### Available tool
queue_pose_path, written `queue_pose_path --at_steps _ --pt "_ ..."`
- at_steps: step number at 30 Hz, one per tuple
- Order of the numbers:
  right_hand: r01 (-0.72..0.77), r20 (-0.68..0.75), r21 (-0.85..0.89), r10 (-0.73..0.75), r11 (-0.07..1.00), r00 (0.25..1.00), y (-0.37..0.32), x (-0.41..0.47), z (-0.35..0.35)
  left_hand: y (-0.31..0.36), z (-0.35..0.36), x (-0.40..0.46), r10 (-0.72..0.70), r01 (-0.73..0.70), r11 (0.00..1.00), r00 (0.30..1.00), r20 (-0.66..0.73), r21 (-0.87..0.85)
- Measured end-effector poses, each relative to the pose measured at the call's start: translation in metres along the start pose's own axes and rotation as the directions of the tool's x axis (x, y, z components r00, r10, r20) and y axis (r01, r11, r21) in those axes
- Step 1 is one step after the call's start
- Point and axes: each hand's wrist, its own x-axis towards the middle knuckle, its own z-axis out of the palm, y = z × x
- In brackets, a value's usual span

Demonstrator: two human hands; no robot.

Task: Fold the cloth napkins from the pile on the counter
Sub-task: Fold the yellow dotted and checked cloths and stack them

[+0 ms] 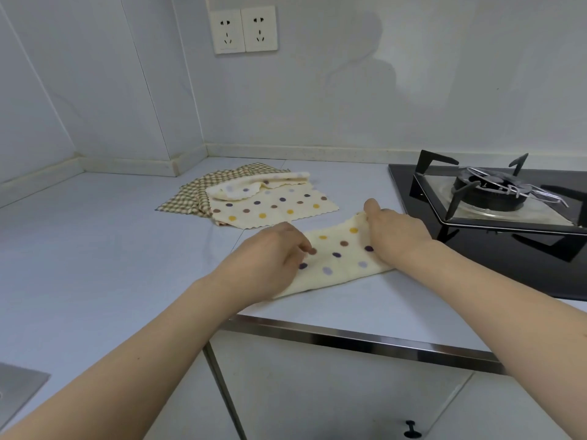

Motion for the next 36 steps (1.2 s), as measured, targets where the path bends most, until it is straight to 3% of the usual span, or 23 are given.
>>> queue_pose_path --at_steps 4,6,10,12,15,22,25,27,30,31,36 --pt "-0.048 0.005 -0.036 0.049 0.998 0.999 0.001 0.002 0.001 -0.005 0.007 -0.005 -0.051 0.044 0.998 0.989 0.14 0.051" --pt "-0.099 -0.103 -0.059 0.093 0.993 0.99 -0.002 0.001 0.002 -0.006 0.01 -0.006 -0.076 0.07 0.997 0.986 0.147 0.046" --pt "0.069 -0.317 -0.022 -0.073 0.997 0.946 -0.024 -0.011 0.004 -0.007 0.014 -0.01 -0.071 0.063 0.997 0.984 0.164 0.055" --pt "0.142 -0.226 0.114 -0.113 0.983 0.967 -0.035 -0.019 0.01 -0.008 0.016 -0.011 -0.072 0.061 0.996 0.984 0.161 0.073" --pt "0.118 0.007 0.212 -0.123 0.97 0.992 -0.035 -0.028 0.023 -0.009 0.018 -0.013 -0.087 0.065 0.99 0.982 0.166 0.129" --pt "0.091 0.221 0.172 -0.128 0.981 0.967 -0.018 -0.021 0.025 -0.009 0.017 -0.022 -0.204 0.141 0.96 0.946 0.254 0.244" --pt "0.066 0.221 0.17 -0.103 0.983 0.97 -0.014 -0.019 0.025 -0.015 0.013 -0.021 -0.214 0.141 0.952 0.941 0.261 0.273" --pt "0.079 0.202 0.172 -0.114 0.982 0.973 -0.013 -0.02 0.026 -0.021 0.009 -0.015 -0.241 0.201 0.957 0.953 0.186 0.21" --pt "0.088 0.193 0.19 -0.125 0.978 0.973 -0.013 -0.02 0.028 -0.031 0.004 -0.008 -0.292 0.308 0.924 0.951 -0.103 0.226" --pt "0.095 0.194 0.189 -0.132 0.977 0.972 -0.013 -0.018 0.028 -0.035 0.003 -0.006 -0.321 0.346 0.91 0.937 -0.138 0.228" --pt "0.183 0.231 0.159 -0.217 0.97 0.949 -0.007 -0.008 0.025 -0.043 -0.014 -0.003 -0.423 0.426 0.892 0.905 0.053 -0.154"
